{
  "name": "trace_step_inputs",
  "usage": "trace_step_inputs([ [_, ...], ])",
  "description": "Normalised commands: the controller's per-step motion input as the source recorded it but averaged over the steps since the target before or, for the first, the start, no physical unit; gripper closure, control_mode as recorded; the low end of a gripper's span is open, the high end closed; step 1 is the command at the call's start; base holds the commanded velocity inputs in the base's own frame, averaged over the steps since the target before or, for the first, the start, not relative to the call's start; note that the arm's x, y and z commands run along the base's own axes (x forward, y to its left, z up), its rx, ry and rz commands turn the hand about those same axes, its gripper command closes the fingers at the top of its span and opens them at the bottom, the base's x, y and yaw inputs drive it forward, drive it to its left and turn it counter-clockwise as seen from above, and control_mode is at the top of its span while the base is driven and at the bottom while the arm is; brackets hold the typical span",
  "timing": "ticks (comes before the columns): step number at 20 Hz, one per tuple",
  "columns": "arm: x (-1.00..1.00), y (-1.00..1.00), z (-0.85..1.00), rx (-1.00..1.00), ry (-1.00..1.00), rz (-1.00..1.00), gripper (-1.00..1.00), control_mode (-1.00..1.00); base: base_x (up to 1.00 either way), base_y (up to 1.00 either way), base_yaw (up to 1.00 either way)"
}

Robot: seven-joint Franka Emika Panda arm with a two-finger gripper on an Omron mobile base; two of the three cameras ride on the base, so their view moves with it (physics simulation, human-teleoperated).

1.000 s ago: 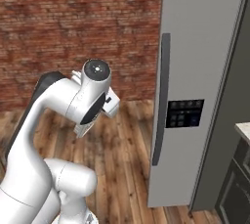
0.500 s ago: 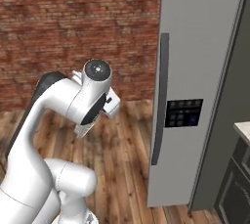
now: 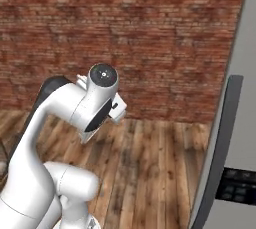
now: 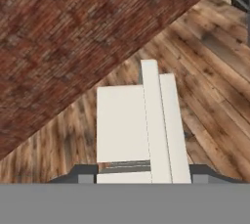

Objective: The ice cube tray has been filled with water. Take the tray and place it in the freezer to make ice. Close the freezer door after placing the tray.

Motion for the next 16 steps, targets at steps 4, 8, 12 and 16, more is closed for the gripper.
trace_step_inputs([
  [4,0.0,0.0,0.0,0.0,0.0,0.0,1.0,1.0,1.0,0.27,0.49],
  [8,0.0,0.0,0.0,0.0,0.0,0.0,1.0,1.0,1.0,0.13,0.27],
  [12,0.0,0.0,0.0,0.0,0.0,0.0,1.0,1.0,0.95,0.0,-0.02],
  [16,0.0,0.0,0.0,0.0,0.0,0.0,1.0,1.0,0.74,0.0,-0.3],
])
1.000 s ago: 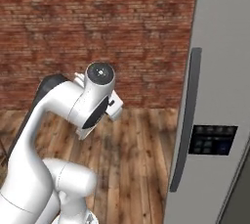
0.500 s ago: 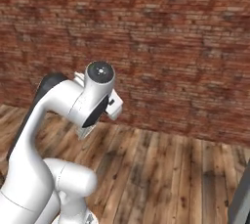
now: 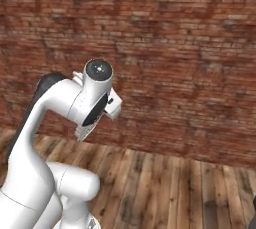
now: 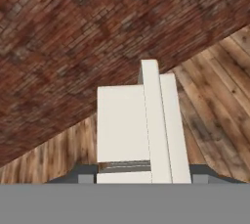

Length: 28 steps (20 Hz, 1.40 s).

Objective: The ice cube tray has been filled with water. Take the tray and place it in the freezer to make ice. Close the freezer door after placing the tray.

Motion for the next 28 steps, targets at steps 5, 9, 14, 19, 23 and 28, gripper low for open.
trace_step_inputs([
  [5,0.0,0.0,0.0,0.0,0.0,0.0,1.0,1.0,0.57,0.0,-0.43],
  [9,0.0,0.0,0.0,0.0,0.0,0.0,1.0,1.0,0.29,0.0,-0.47],
  [14,0.0,0.0,0.0,0.0,0.0,0.0,1.0,1.0,0.01,0.0,-0.58],
  [19,0.0,0.0,0.0,0.0,0.0,0.0,1.0,1.0,-0.01,0.0,-0.61],
  [23,0.0,0.0,0.0,0.0,0.0,0.0,1.0,1.0,0.0,0.0,-0.6],
  [28,0.0,0.0,0.0,0.0,0.0,0.0,1.0,1.0,0.0,0.0,-0.58],
])
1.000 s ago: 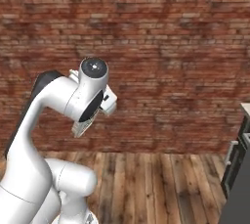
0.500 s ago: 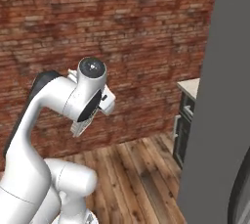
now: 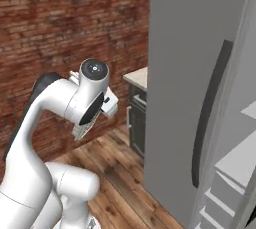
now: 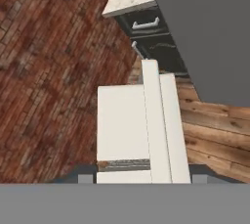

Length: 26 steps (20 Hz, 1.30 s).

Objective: The ice cube tray has been filled with water. Take the tray and place it in the freezer to make ice. Close the freezer door after placing the tray.

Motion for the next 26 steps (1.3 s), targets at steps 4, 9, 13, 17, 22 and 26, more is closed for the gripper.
trace_step_inputs([
  [4,0.0,0.0,0.0,0.0,0.0,0.0,1.0,1.0,0.0,0.0,-0.56],
  [9,0.0,0.0,0.0,0.0,0.0,0.0,1.0,1.0,0.0,0.0,-0.54],
  [13,0.0,0.0,0.0,0.0,0.0,0.0,1.0,1.0,0.02,0.0,-0.52],
  [17,0.0,0.0,0.0,0.0,0.0,0.0,1.0,1.0,0.16,0.05,-0.45],
  [22,0.0,0.0,0.0,0.0,0.0,0.0,1.0,1.0,0.38,0.15,-0.32],
  [26,0.0,0.0,0.0,0.0,0.0,0.0,1.0,1.0,0.38,0.05,-0.27],
])
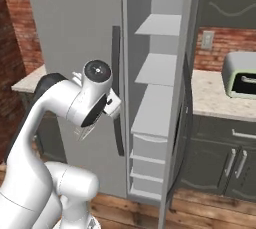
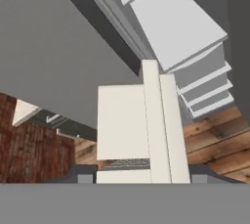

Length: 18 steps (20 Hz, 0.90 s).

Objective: The ice cube tray has been filled with water. Take the tray and place it in the freezer to make ice. Close the freezer door after placing the tray.

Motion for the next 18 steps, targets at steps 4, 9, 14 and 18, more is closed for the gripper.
trace_step_inputs([
  [4,0.0,0.0,0.0,0.0,0.0,0.0,1.0,1.0,0.34,0.02,-0.26],
  [9,0.0,0.0,0.0,0.0,0.0,0.0,1.0,1.0,0.37,0.07,-0.25],
  [14,0.0,0.0,0.0,0.0,0.0,0.0,1.0,1.0,0.35,0.05,-0.23],
  [18,0.0,0.0,0.0,0.0,0.0,0.0,1.0,1.0,0.39,0.02,-0.23],
])
